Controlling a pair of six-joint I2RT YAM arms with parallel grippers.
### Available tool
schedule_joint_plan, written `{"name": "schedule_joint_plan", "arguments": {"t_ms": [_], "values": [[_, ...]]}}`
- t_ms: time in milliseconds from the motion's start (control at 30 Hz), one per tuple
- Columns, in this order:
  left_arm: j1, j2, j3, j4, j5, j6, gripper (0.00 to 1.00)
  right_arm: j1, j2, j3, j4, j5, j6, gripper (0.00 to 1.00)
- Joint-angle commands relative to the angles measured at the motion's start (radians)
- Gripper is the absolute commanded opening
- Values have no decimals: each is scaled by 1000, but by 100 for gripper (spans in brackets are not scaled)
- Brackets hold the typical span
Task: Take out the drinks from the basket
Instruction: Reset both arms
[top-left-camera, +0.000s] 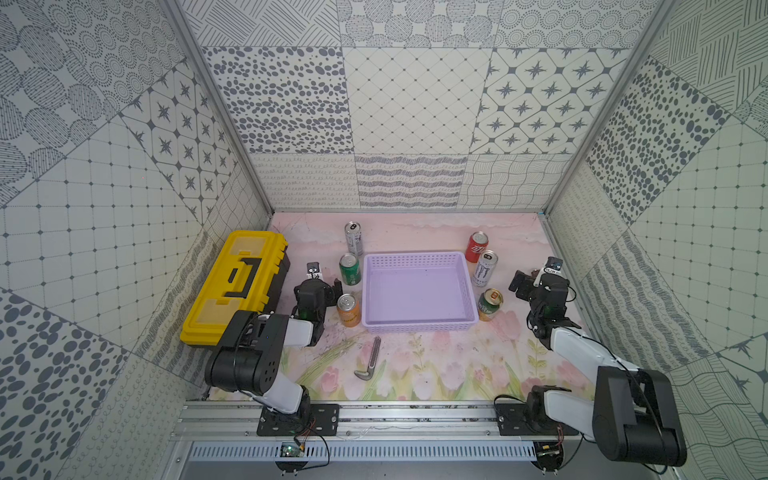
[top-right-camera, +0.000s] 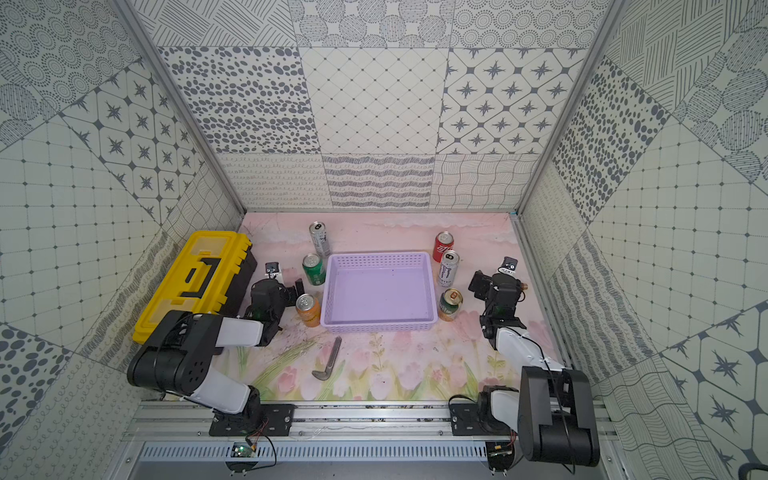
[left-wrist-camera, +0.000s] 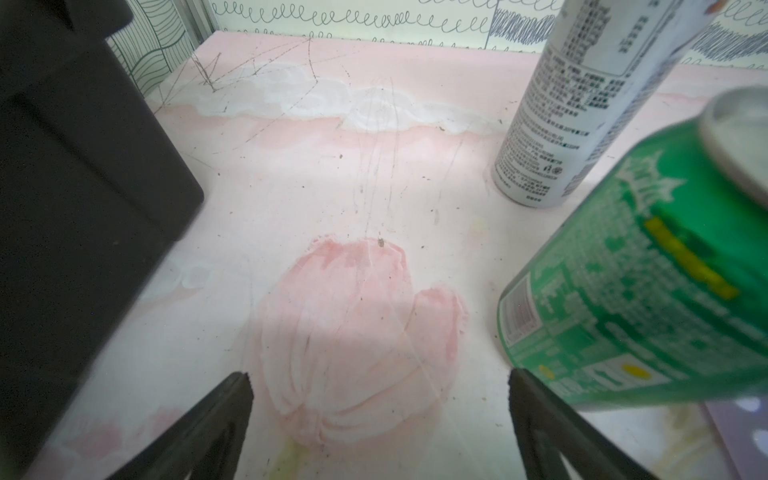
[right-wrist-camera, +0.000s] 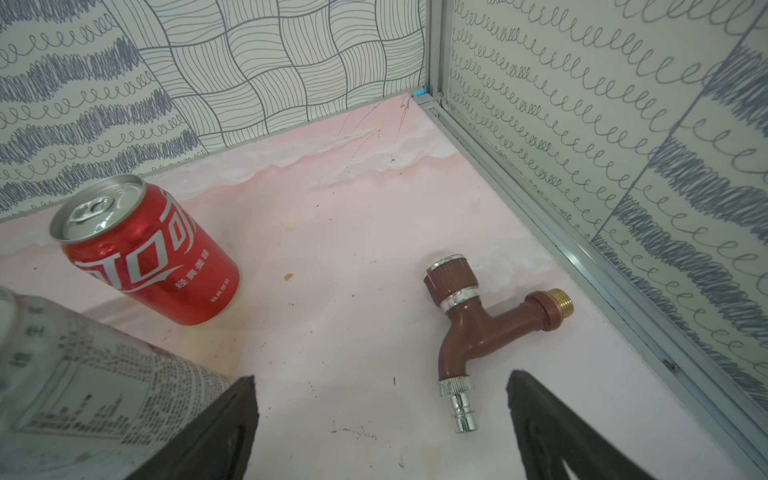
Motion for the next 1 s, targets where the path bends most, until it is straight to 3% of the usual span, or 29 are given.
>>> {"name": "schedule_joint_plan", "arguments": {"t_ms": [0, 533, 967], "values": [[2, -1, 0, 72, 14, -3, 100, 2, 38, -5, 192, -104, -50, 97], [1, -1, 1, 71, 14, -3, 100, 7, 226, -4, 348, -96, -43, 97], [1, -1, 1, 71, 16, -3, 100, 97, 310, 127, 199, -13, -125, 97]]}}
